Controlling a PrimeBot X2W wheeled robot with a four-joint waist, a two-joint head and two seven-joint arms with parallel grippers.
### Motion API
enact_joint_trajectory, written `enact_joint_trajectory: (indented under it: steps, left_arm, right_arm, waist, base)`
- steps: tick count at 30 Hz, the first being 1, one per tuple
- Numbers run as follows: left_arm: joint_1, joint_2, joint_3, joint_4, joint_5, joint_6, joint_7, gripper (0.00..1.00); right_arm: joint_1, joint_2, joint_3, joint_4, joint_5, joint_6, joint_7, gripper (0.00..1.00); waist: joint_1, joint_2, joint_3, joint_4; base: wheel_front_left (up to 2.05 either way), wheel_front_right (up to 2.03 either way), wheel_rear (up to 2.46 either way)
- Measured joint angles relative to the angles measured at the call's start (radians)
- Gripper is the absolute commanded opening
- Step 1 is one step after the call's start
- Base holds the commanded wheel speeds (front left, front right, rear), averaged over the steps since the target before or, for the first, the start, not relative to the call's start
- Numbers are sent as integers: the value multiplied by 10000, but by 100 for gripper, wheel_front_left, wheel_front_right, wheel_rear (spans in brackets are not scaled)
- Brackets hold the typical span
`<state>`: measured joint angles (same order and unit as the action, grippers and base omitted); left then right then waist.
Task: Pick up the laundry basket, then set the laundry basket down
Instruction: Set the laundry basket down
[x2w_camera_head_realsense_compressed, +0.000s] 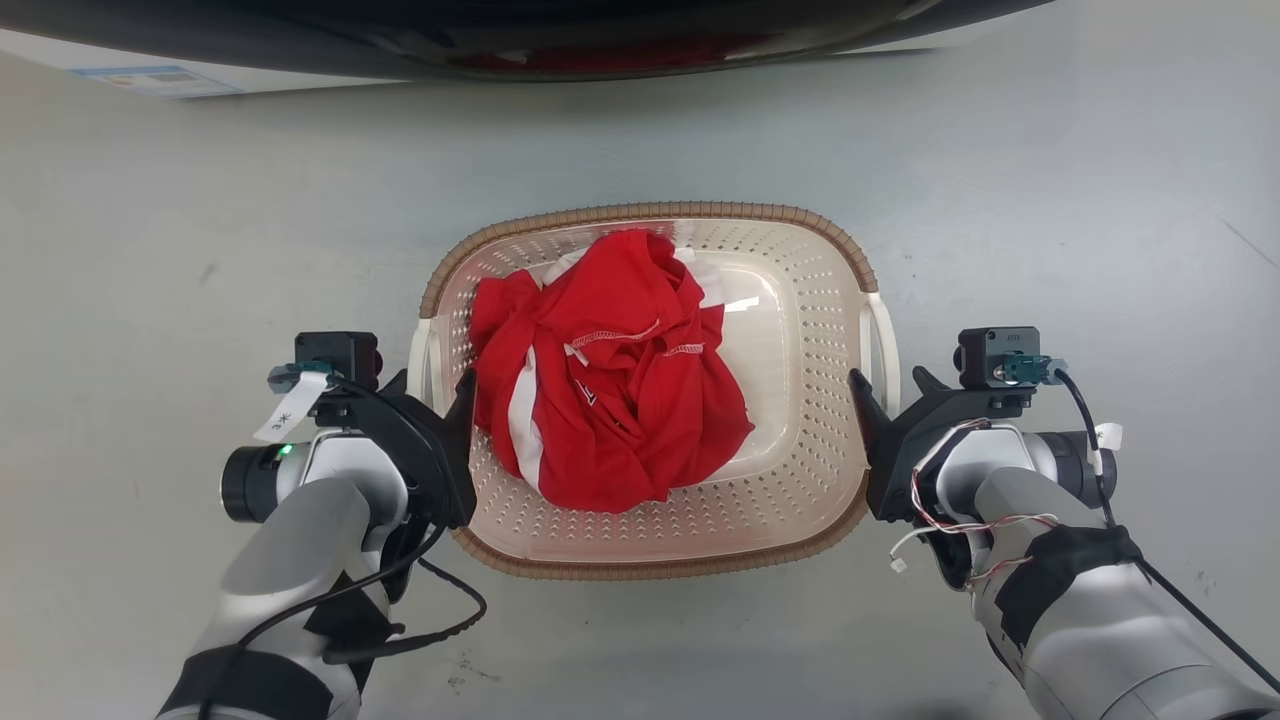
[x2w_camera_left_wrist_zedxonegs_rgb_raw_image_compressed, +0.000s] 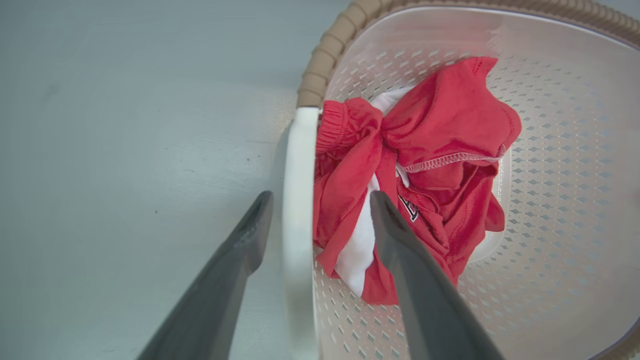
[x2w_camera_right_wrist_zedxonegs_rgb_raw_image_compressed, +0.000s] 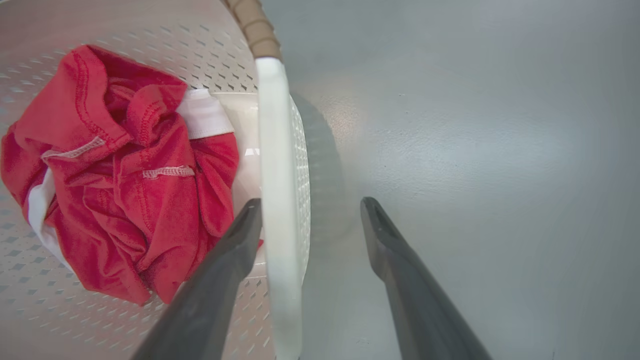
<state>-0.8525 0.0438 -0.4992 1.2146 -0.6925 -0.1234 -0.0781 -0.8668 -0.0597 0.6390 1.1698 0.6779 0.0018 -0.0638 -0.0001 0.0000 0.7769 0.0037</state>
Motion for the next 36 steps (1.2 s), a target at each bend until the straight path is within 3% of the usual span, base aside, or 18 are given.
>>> enact_joint_trajectory:
  steps: [10, 24, 36]
  left_arm:
    - [129, -2, -6, 121, -100, -15, -138, 100]
    - [1124, 54, -144, -94, -117, -79, -1220, 100]
    - [2313, 303, -337, -1039, -100, -79, -1710, 100]
  right_arm:
    - [0, -61, 182, 253, -123, 351, -353, 100]
    - [891, -238, 153, 151, -236, 771, -1542, 100]
    - [2193, -366, 36, -608, -186, 819, -1854, 100]
  waist:
    - [0, 0, -503, 11]
    - [0, 0, -1943, -11]
    - [-1, -1, -3769, -11]
  base:
    - [0, 0, 0]
    - [0, 0, 0]
    - [0, 0, 0]
